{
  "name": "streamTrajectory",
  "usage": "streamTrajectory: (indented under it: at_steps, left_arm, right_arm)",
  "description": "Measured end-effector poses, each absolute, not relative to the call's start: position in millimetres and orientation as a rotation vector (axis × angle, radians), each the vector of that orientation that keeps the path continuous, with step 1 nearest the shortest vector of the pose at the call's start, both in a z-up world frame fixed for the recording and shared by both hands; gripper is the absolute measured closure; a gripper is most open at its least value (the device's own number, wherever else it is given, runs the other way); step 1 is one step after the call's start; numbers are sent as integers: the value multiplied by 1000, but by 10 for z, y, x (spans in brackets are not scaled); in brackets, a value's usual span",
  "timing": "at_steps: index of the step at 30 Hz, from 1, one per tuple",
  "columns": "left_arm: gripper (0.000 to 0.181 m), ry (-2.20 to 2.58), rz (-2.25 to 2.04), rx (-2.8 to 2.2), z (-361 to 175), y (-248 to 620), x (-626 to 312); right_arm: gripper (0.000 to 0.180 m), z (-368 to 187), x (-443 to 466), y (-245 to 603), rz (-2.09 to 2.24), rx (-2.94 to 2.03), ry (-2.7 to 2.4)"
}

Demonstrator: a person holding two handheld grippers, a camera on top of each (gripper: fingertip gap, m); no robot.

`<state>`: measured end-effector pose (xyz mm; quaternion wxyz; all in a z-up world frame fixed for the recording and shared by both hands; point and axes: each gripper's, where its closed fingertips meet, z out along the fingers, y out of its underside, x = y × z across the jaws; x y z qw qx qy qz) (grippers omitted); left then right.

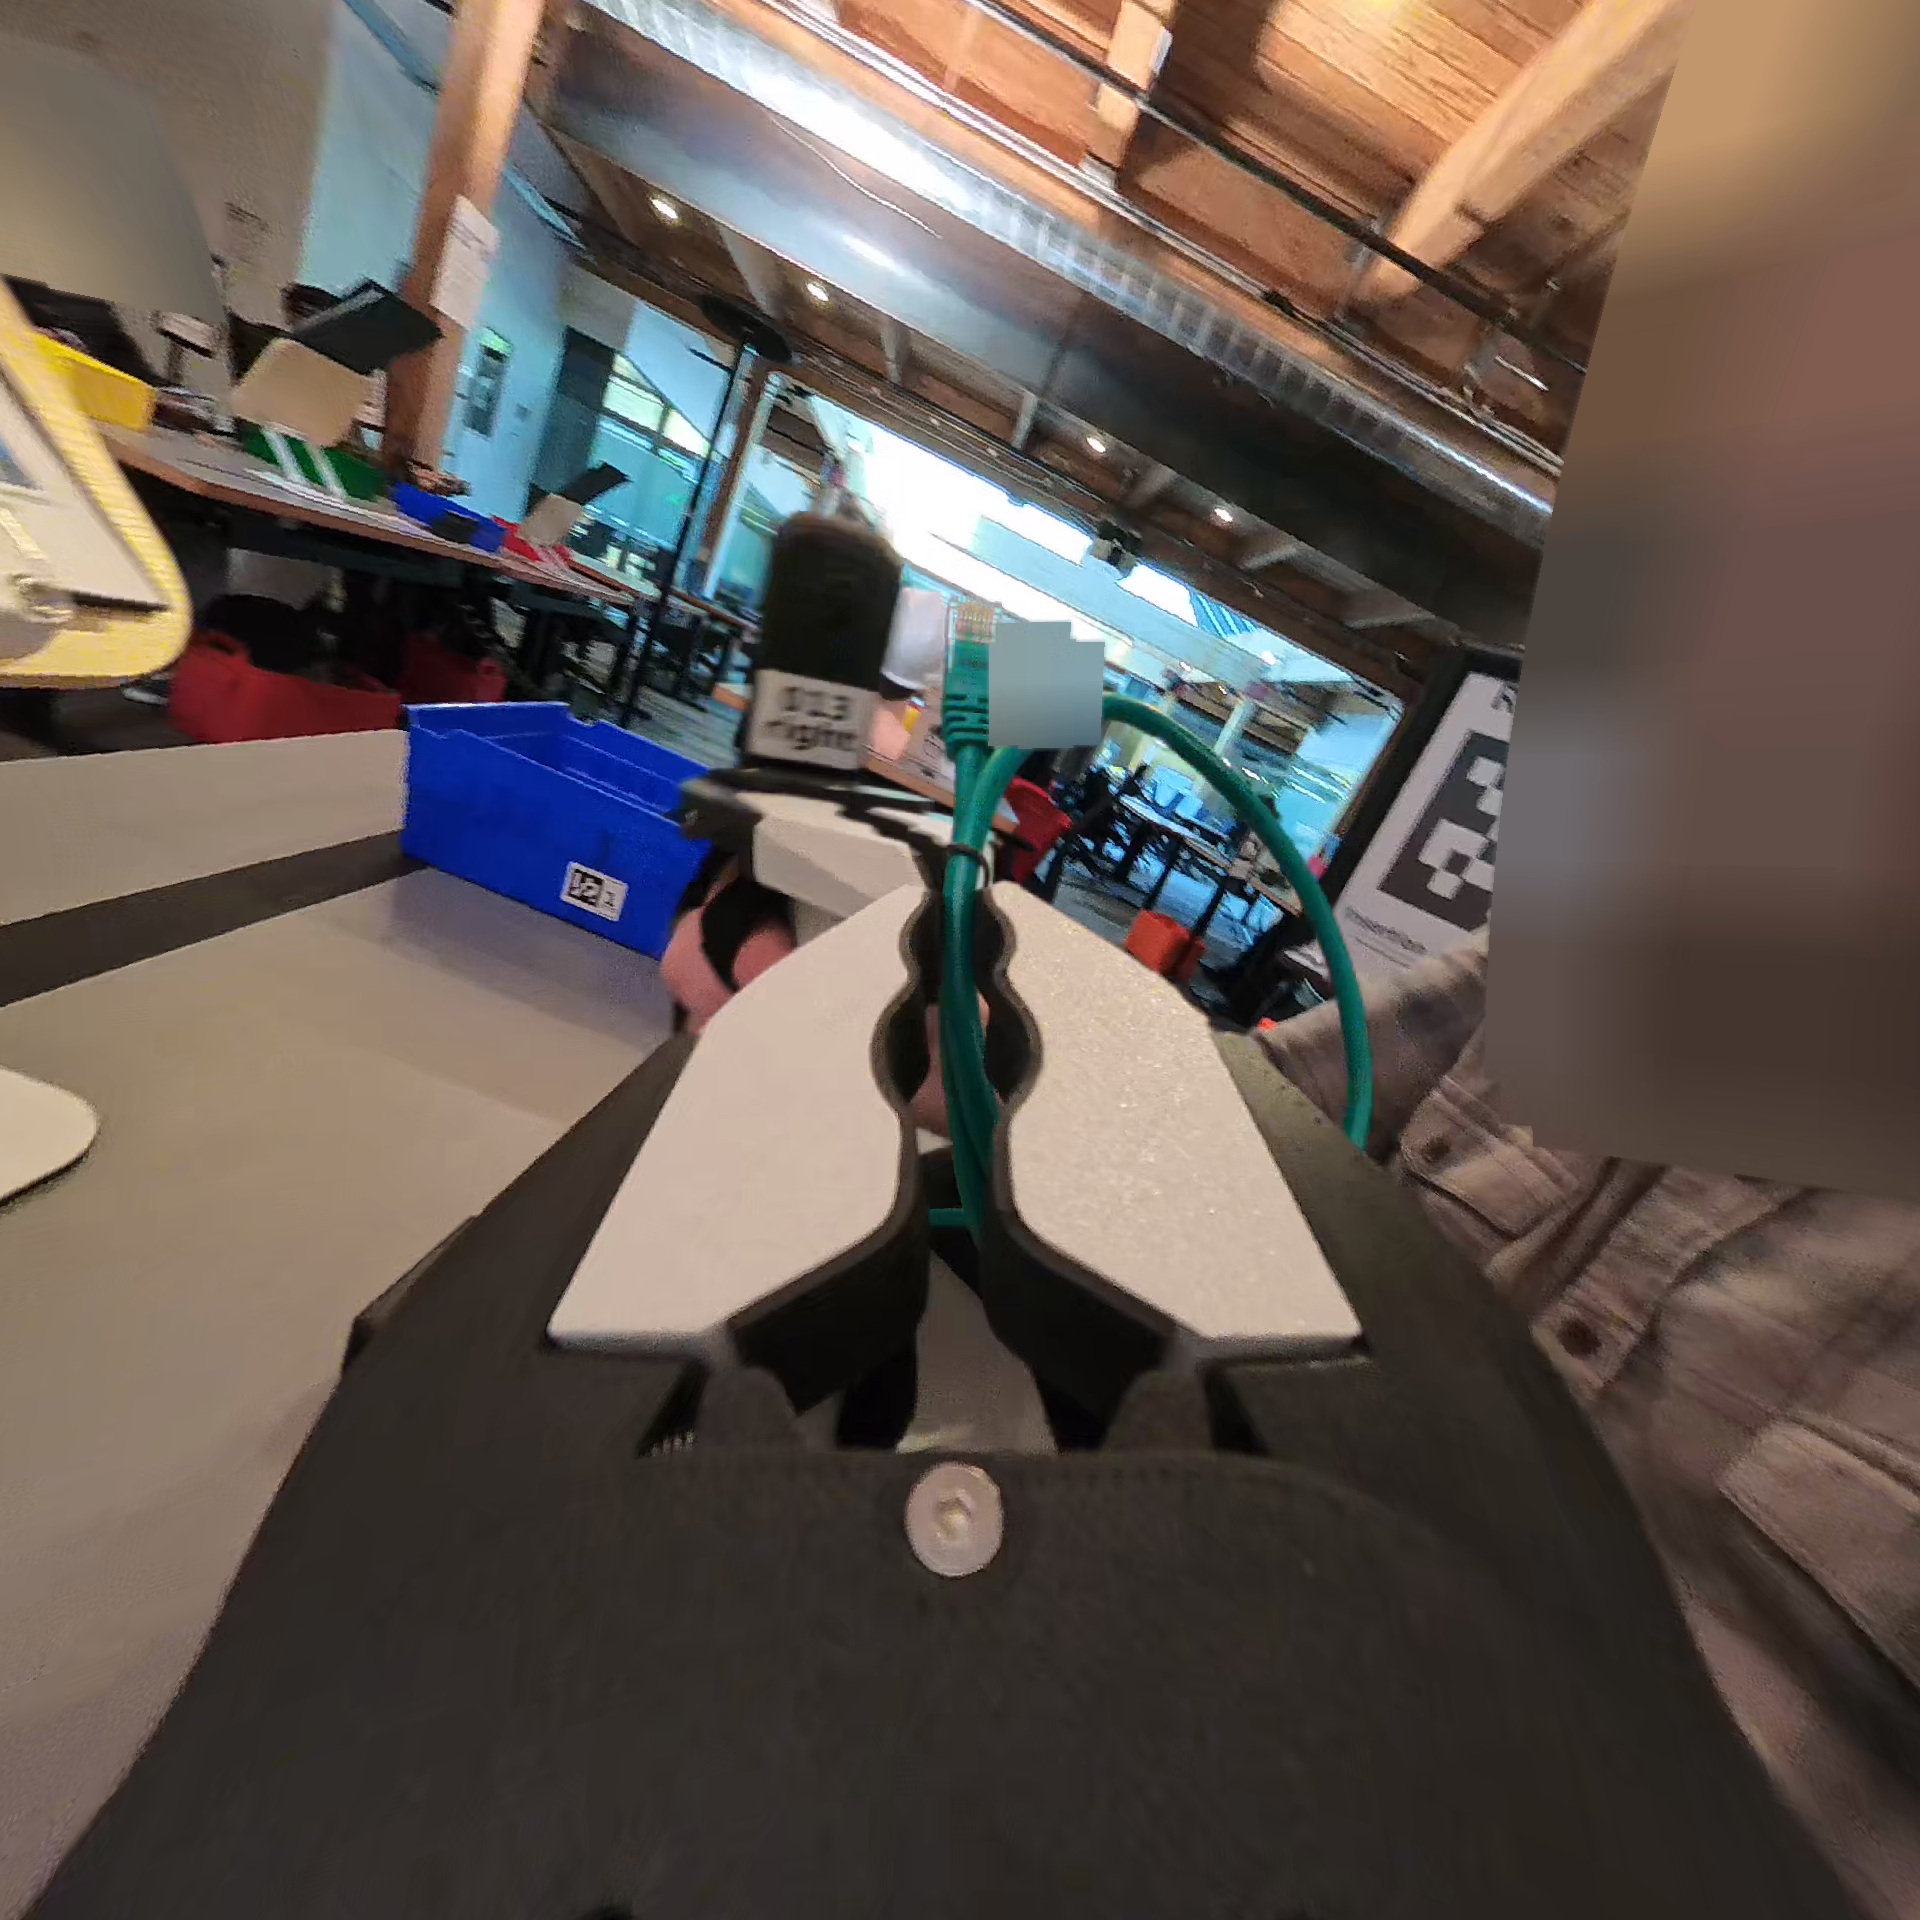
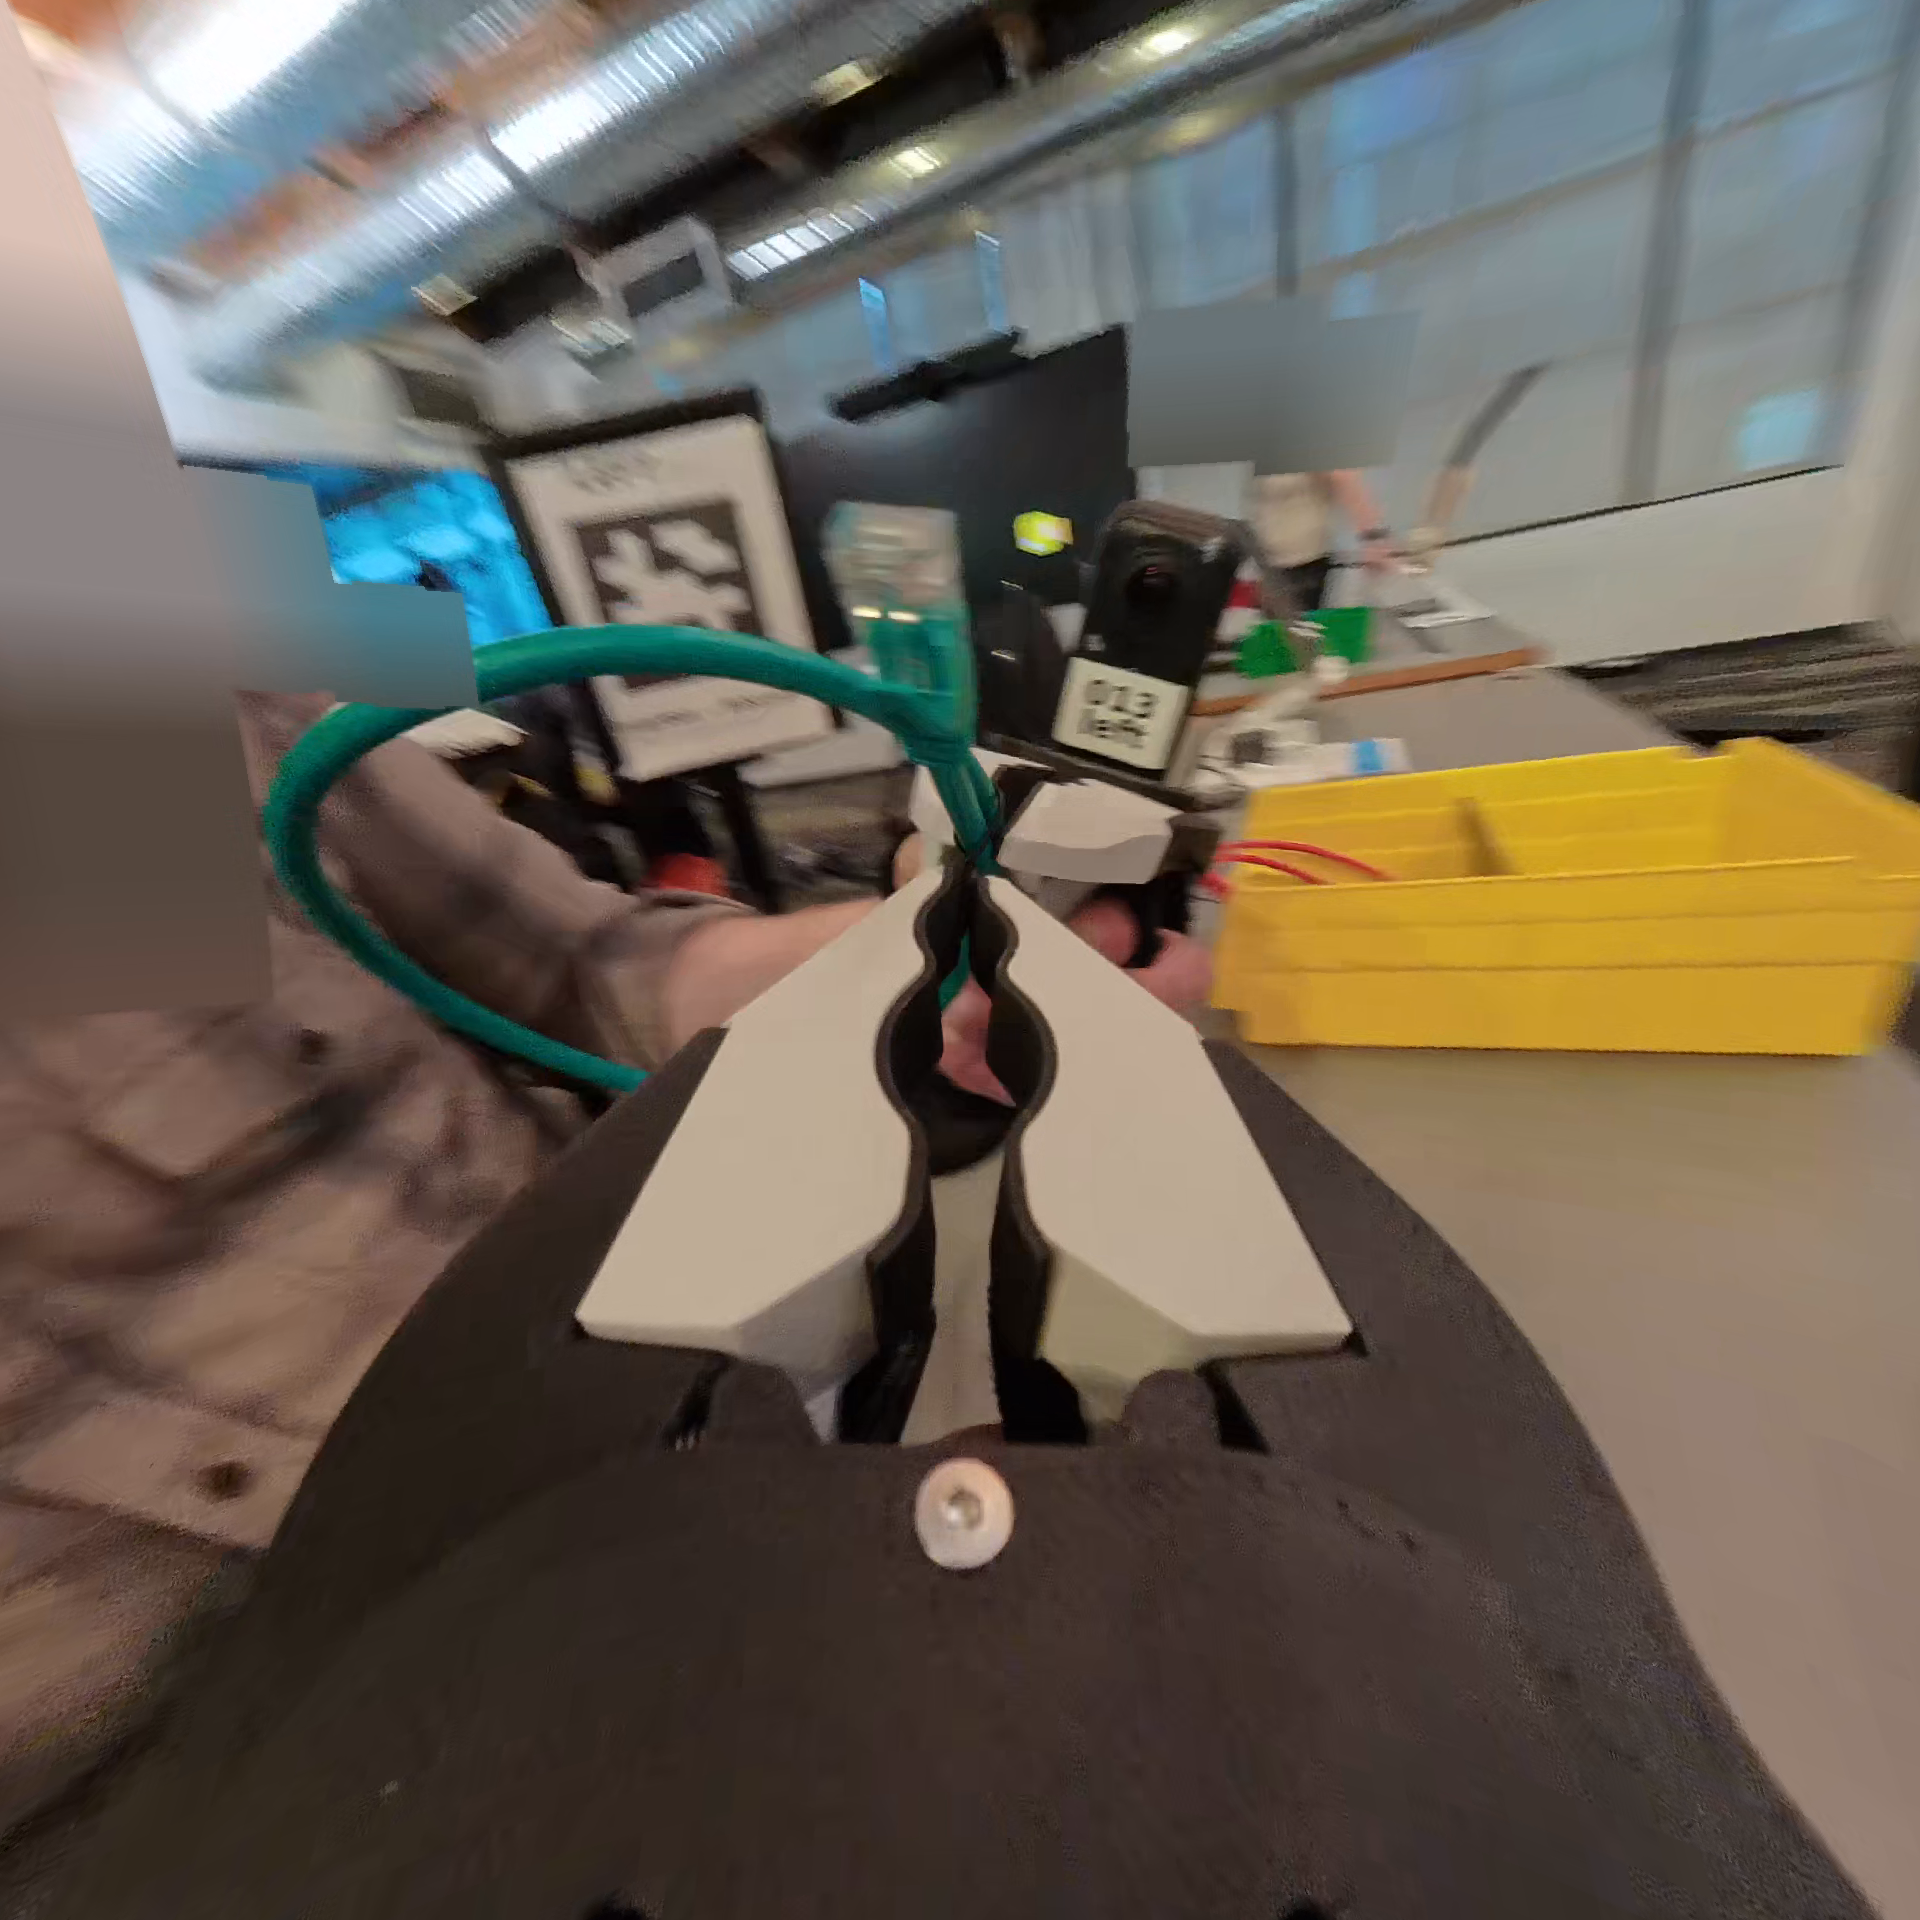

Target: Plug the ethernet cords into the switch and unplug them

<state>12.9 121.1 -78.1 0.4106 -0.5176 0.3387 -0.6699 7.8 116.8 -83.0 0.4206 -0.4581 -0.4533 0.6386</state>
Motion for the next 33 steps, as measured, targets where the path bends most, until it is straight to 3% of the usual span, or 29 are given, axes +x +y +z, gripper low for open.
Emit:
streamTrajectory:
  at_steps: [14, 24, 33]
  left_arm:
    - [176, 326, -1771, -1345, -688, 1458, 121]
    - [173, 516, -1590, -1360, -665, 1372, 113]
    - [159, 698, -1390, -1446, -785, 1393, 84]
  right_arm:
    - [180, -754, 113, 1559, -63, -1062, -1295]
    - [180, -608, 188, 1459, 470, -1145, -1156]
    - [180, -520, 205, 1427, 549, -1140, -1122]
